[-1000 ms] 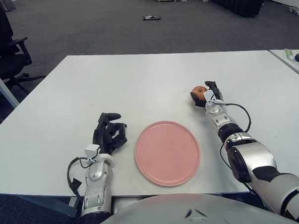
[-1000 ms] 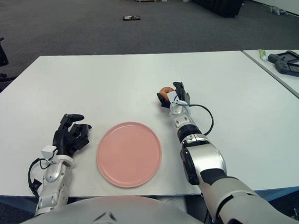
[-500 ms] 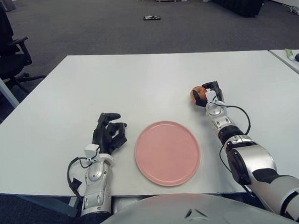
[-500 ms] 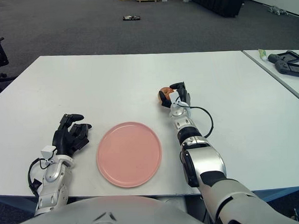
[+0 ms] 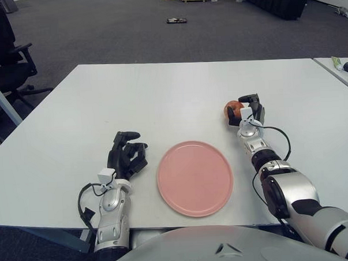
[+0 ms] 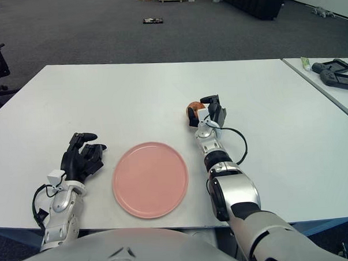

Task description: Put the apple into the plate.

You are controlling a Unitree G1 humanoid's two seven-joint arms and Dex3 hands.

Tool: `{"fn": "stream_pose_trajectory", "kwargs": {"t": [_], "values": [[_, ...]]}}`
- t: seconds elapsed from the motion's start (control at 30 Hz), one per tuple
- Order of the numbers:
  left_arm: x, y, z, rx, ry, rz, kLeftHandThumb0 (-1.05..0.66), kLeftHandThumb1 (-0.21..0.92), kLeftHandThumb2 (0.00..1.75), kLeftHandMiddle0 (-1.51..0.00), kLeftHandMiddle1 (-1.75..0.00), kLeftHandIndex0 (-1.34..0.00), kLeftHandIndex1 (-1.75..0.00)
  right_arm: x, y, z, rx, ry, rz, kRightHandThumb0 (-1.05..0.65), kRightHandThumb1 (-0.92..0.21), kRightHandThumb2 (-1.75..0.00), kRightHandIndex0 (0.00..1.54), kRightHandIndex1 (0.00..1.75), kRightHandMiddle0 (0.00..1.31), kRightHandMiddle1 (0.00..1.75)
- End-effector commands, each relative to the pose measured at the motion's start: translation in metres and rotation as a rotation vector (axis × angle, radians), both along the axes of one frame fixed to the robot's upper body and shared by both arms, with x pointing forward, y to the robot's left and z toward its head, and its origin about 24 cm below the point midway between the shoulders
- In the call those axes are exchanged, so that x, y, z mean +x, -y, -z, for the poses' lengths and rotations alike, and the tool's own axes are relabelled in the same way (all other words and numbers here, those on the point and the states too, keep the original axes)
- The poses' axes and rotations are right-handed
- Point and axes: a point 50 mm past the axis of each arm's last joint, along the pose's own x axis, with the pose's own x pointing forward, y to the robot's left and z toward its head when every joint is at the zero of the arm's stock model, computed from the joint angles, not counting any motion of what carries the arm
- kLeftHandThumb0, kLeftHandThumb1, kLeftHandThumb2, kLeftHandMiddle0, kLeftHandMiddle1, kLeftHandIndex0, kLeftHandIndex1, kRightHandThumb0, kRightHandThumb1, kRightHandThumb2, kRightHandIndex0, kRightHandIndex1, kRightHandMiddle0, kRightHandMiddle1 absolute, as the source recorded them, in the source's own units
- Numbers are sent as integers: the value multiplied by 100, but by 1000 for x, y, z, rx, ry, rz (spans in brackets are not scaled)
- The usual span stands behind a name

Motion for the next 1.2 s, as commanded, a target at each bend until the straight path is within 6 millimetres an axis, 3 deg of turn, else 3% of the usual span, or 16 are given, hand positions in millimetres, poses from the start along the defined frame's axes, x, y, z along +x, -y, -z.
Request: {"fn": "stream_pose_trajectory", "kwargs": {"t": [0.0, 0.57, 1.17], "values": [[-1, -1, 4, -2, -20, -6, 0, 57, 93, -48, -148, -34, -175, 2, 1, -9, 54, 82, 38, 0, -6, -160, 83, 169, 56, 175], [-1, 0, 4, 4, -11, 0, -1, 58, 100, -37, -169, -29, -175, -4, 2, -17, 128, 205, 68, 0, -8, -158, 81, 171, 55, 175], [-1, 0, 4, 7, -17, -4, -1, 60, 99, -34, -173, -26, -175, -12, -2, -24, 163, 277, 57, 0, -9, -158, 80, 171, 54, 175]]}}
